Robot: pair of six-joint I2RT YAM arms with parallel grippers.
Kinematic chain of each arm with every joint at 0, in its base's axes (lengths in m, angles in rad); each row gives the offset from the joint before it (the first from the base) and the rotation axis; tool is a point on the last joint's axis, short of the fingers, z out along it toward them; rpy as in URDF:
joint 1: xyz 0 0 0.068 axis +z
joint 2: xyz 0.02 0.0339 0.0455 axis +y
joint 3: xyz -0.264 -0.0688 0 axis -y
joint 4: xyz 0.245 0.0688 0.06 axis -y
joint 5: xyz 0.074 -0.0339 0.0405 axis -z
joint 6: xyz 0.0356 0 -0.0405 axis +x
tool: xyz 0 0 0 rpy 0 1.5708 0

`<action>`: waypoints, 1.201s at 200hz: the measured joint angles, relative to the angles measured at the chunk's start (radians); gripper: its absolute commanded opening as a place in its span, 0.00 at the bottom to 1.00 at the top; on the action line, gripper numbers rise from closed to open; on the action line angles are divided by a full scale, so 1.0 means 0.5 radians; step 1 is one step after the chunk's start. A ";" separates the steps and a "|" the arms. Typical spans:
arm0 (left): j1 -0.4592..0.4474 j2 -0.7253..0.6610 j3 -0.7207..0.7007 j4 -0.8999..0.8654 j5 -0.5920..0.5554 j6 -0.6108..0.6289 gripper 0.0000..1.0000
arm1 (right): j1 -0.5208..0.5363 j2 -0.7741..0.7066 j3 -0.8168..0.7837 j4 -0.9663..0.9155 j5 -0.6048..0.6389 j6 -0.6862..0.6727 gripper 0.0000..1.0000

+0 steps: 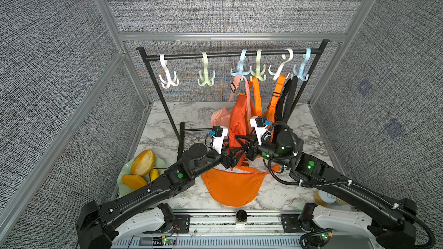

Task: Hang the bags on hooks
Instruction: Pick up the bag from the bag.

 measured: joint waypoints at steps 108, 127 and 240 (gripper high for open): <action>0.000 -0.208 0.066 -0.304 -0.057 0.182 0.09 | 0.013 -0.153 0.005 -0.060 0.113 -0.076 0.59; 0.002 -0.305 0.155 -0.468 0.018 0.271 0.08 | 0.012 -0.259 -0.014 -0.099 0.192 -0.130 0.67; 0.009 -0.315 0.621 -1.149 0.716 0.533 0.06 | -0.066 -0.611 -0.325 -0.298 0.526 -0.252 0.83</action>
